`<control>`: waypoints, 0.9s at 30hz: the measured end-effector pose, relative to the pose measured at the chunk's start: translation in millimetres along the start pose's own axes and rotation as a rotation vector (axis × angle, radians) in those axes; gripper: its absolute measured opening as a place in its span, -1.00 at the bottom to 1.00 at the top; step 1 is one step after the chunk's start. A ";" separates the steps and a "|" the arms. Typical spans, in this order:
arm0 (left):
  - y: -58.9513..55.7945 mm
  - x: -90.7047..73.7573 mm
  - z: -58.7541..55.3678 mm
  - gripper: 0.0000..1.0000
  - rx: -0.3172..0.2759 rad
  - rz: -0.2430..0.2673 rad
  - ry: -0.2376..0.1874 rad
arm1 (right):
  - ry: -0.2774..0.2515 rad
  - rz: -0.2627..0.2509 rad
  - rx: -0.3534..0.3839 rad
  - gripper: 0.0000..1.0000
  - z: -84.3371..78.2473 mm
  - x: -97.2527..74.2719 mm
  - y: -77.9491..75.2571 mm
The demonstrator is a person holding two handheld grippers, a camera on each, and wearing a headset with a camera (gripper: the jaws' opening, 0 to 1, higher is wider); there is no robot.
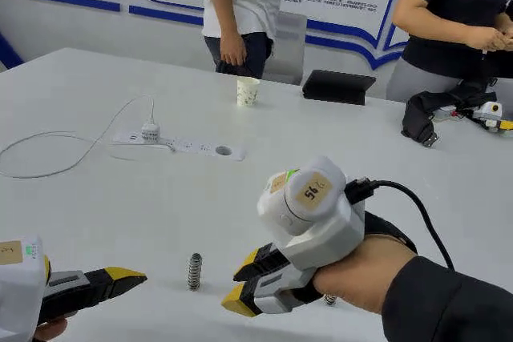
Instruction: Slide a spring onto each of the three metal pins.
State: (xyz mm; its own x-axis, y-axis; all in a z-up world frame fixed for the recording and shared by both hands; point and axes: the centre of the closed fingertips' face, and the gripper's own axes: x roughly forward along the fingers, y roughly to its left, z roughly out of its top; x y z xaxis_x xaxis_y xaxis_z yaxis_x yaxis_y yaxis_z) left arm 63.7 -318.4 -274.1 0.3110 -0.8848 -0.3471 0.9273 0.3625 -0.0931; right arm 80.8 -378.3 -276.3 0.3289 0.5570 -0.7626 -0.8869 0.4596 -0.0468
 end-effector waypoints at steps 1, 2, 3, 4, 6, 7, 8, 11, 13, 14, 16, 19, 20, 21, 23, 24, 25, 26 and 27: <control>0.0 0.0 0.2 0.38 0.001 0.000 0.000 | -0.005 -0.001 0.005 -0.60 -1.0 -1.1 1.0; -0.1 0.0 0.5 0.38 0.001 -0.001 0.000 | -0.009 -0.003 0.007 -0.60 -2.1 -2.2 1.8; -0.2 -0.1 1.2 0.38 0.002 -0.001 -0.001 | -0.015 -0.006 0.013 -0.60 -4.0 -3.7 2.6; -0.2 -0.1 1.6 0.39 0.002 -0.001 -0.002 | -0.018 -0.007 0.017 -0.60 -5.6 -4.6 2.8; -0.5 0.0 2.3 0.39 0.001 -0.001 -0.005 | -0.025 -0.013 0.032 -0.59 -10.0 -6.9 2.2; -0.7 0.1 2.3 0.39 0.001 -0.001 -0.004 | -0.034 -0.014 0.044 -0.59 -11.9 -8.4 1.8; -0.8 0.2 2.3 0.40 0.001 -0.001 -0.004 | -0.042 -0.015 0.051 -0.59 -12.8 -9.5 1.7; -1.2 0.2 2.4 0.41 0.000 -0.002 -0.004 | -0.065 -0.022 0.079 -0.58 -16.7 -12.9 0.9; -1.1 0.1 2.5 0.41 0.000 -0.001 -0.004 | -0.082 -0.028 0.088 -0.58 -19.6 -15.6 1.8; -1.0 0.1 2.6 0.42 -0.001 -0.001 -0.005 | -0.088 -0.030 0.093 -0.57 -21.3 -16.6 1.9; -0.9 -0.1 2.3 0.42 -0.001 0.000 -0.005 | -0.095 -0.034 0.105 -0.57 -26.7 -19.2 1.7; -1.6 0.1 2.2 0.43 -0.002 -0.002 -0.004 | -0.112 -0.044 0.116 -0.55 -33.7 -24.7 1.2; -1.8 0.4 1.9 0.43 -0.002 -0.003 -0.002 | -0.122 -0.049 0.123 -0.55 -36.5 -27.0 0.5; -2.1 0.6 1.8 0.44 -0.002 -0.004 -0.002 | -0.126 -0.054 0.128 -0.55 -38.6 -28.5 -0.5; -2.9 1.2 1.3 0.44 -0.003 -0.006 0.000 | -0.138 -0.061 0.138 -0.54 -43.7 -31.7 -1.5; -3.1 1.5 1.1 0.44 -0.004 -0.007 0.000 | -0.144 -0.063 0.141 -0.54 -45.4 -32.5 -1.6; -3.8 2.1 0.9 0.44 -0.005 -0.009 0.000 | -0.148 -0.065 0.150 -0.54 -48.9 -33.4 -1.7; -4.3 2.5 0.7 0.45 -0.005 -0.010 0.001 | -0.148 -0.067 0.154 -0.53 -51.8 -33.7 -1.6; -4.8 3.0 0.5 0.45 -0.005 -0.011 0.002 | -0.147 -0.072 0.159 -0.52 -55.9 -34.3 -1.8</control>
State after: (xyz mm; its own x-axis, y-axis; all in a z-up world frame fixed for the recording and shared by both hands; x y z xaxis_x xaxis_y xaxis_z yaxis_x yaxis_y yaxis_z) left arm 60.2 -322.9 -274.3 0.3004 -0.8882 -0.3477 0.9297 0.3540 -0.1012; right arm 52.9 -436.9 -286.1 0.4439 0.6083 -0.6580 -0.8008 0.5987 0.0133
